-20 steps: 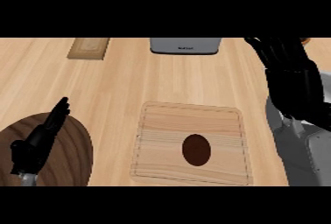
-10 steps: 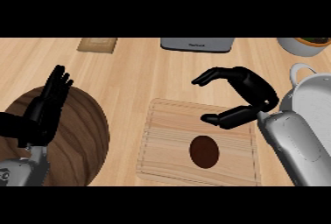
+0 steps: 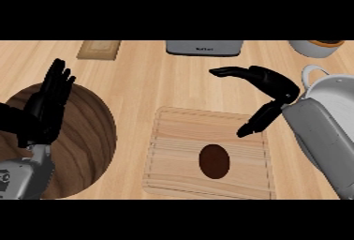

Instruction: Pick the cupcake from the cutting board and place it in the pot

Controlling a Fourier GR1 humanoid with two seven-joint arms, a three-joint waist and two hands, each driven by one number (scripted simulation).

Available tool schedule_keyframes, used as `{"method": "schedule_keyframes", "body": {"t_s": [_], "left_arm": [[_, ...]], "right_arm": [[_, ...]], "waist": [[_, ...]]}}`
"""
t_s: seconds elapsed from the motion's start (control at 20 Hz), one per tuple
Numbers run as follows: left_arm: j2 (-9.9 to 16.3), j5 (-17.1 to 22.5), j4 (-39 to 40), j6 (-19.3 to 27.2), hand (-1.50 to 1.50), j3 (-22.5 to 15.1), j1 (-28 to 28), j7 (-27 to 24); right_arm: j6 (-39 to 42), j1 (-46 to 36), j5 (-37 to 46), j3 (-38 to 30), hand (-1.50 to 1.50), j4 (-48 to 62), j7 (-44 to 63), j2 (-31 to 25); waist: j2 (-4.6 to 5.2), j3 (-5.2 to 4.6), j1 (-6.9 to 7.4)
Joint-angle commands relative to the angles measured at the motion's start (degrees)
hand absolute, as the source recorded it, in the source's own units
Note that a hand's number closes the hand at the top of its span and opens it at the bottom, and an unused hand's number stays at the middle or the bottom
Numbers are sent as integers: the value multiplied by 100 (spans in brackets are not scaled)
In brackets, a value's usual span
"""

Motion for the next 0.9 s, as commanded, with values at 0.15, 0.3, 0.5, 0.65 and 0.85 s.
{"method": "schedule_keyframes", "body": {"t_s": [0.15,0.3,0.5,0.65,0.85], "left_arm": [[-31,-6,53,48,0,62,-133,147],[-32,-85,-48,156,0,88,-43,185],[-67,-94,-162,87,0,71,204,115],[-105,-294,-229,241,0,-6,123,312],[-53,-210,-81,-94,0,190,161,57]], "right_arm": [[866,-836,981,1197,-150,-314,170,-288],[990,-887,1338,1648,-150,-879,310,-607],[693,-833,1997,2296,-150,-1256,661,-499],[817,-583,2112,2514,-150,-1819,1138,-472],[1101,-515,2300,2459,-150,-1756,1341,-369]], "waist": [[-52,-16,-81],[-102,-14,-181],[-90,-14,-163],[-104,-13,-248],[-83,-14,-210]]}}
